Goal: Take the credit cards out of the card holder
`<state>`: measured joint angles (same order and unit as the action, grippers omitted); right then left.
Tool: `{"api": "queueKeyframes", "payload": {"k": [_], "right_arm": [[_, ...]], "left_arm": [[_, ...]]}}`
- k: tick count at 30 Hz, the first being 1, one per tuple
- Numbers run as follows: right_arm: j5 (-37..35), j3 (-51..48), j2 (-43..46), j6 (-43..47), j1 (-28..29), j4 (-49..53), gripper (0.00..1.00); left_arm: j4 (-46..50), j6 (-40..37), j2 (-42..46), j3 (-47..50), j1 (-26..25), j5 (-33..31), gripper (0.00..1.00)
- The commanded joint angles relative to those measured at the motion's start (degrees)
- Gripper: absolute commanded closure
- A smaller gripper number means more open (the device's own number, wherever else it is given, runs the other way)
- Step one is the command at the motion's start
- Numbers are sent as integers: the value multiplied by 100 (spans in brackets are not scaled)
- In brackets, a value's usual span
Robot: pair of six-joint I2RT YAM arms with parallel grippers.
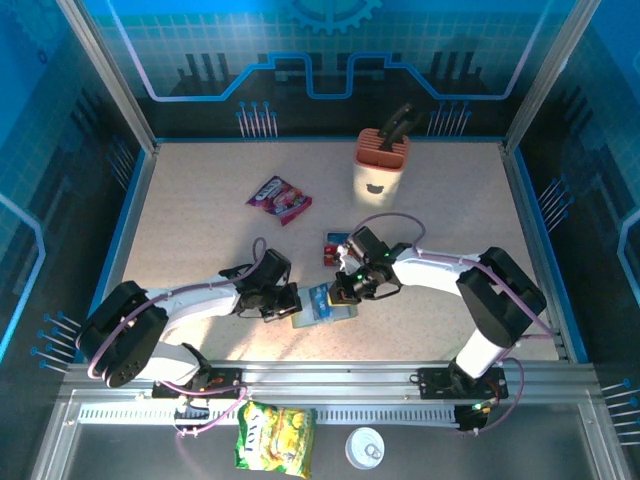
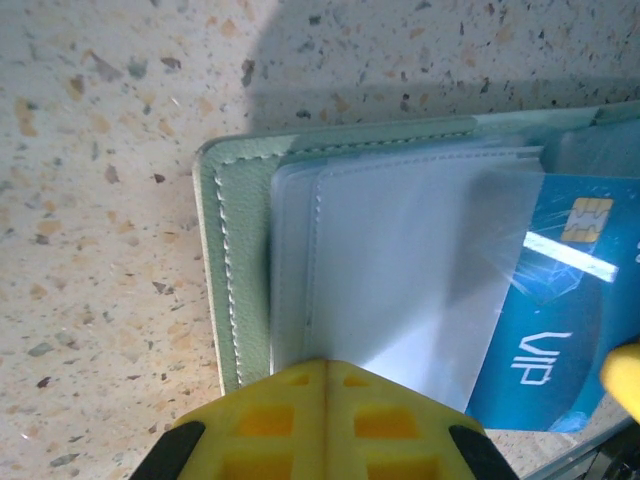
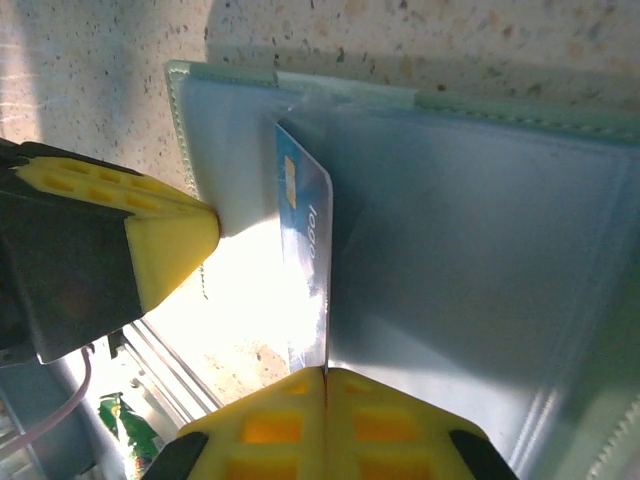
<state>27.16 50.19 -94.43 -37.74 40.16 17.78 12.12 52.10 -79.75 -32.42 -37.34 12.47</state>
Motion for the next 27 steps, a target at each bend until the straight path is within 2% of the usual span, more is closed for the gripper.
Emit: {"api": "queueKeyframes", "payload": {"k": [1, 20, 27], "right_arm": [[-433, 316, 243, 401, -66, 832, 100], [-828, 744, 9, 26, 331, 1193, 100], [-966, 831, -53, -89, 395, 1135, 90]], "left_arm": [[293, -65, -146, -30, -18, -87, 100], [331, -137, -5, -138, -17, -124, 100], [317, -150, -55, -159, -19, -102, 100]]}}
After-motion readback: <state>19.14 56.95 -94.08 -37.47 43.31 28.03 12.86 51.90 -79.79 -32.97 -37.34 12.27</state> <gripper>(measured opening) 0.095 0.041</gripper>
